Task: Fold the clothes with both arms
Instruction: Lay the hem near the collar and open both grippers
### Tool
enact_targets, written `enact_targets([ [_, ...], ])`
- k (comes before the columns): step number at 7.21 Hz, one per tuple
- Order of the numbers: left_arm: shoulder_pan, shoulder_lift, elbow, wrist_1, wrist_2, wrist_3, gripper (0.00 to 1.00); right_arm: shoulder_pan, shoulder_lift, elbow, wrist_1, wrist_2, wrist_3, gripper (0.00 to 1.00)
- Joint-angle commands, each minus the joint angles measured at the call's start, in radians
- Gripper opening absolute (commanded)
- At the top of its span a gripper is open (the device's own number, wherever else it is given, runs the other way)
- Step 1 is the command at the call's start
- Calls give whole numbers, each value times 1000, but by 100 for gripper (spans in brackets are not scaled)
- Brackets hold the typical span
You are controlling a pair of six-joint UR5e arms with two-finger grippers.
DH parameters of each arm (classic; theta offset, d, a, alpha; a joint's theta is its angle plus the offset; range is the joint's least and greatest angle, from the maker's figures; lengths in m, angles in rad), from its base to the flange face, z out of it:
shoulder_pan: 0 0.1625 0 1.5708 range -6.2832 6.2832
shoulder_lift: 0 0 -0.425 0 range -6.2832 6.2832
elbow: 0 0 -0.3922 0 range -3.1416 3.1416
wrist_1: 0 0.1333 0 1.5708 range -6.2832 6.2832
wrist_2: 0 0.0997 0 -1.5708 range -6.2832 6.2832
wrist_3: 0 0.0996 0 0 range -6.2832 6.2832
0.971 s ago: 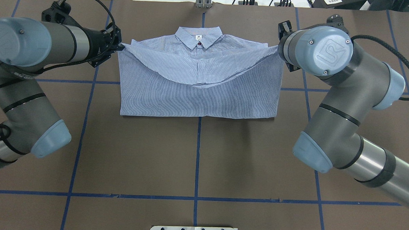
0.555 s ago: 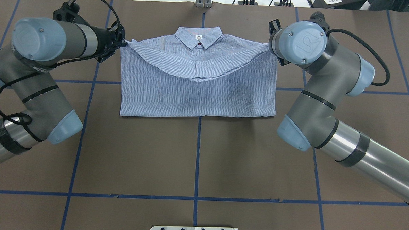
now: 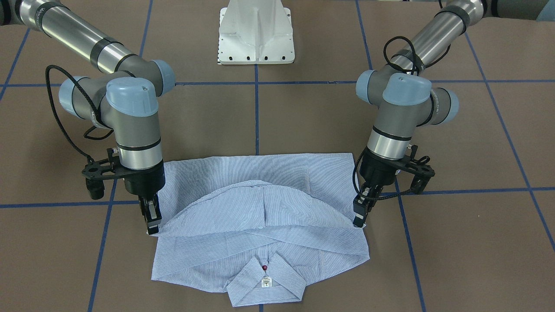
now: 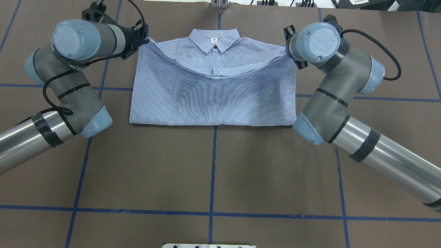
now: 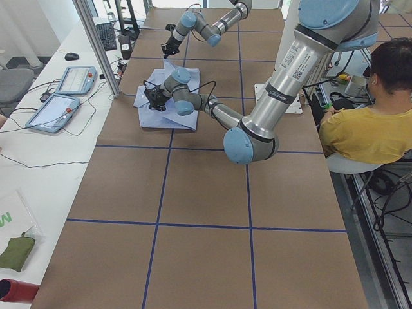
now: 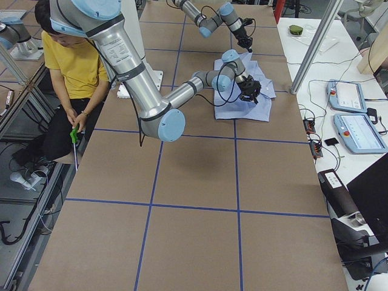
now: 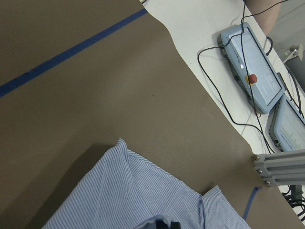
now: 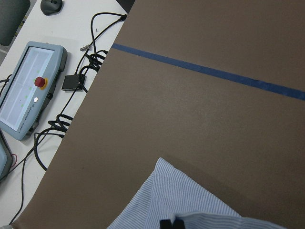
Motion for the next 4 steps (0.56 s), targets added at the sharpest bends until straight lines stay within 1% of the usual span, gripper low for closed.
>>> enact_targets([
  [1, -18, -62, 141, -57, 36, 27, 0, 3, 24, -80, 64, 8, -22, 0],
  [2, -38, -92, 196, -74, 37, 79, 0, 10, 60, -152, 105, 9, -22, 0],
  [3, -50, -106, 255, -107, 37, 114, 16, 30, 99, -217, 118, 52, -23, 0],
  [4, -55, -114, 310, -147, 45, 145, 63, 46, 116, -274, 168, 72, -32, 51],
])
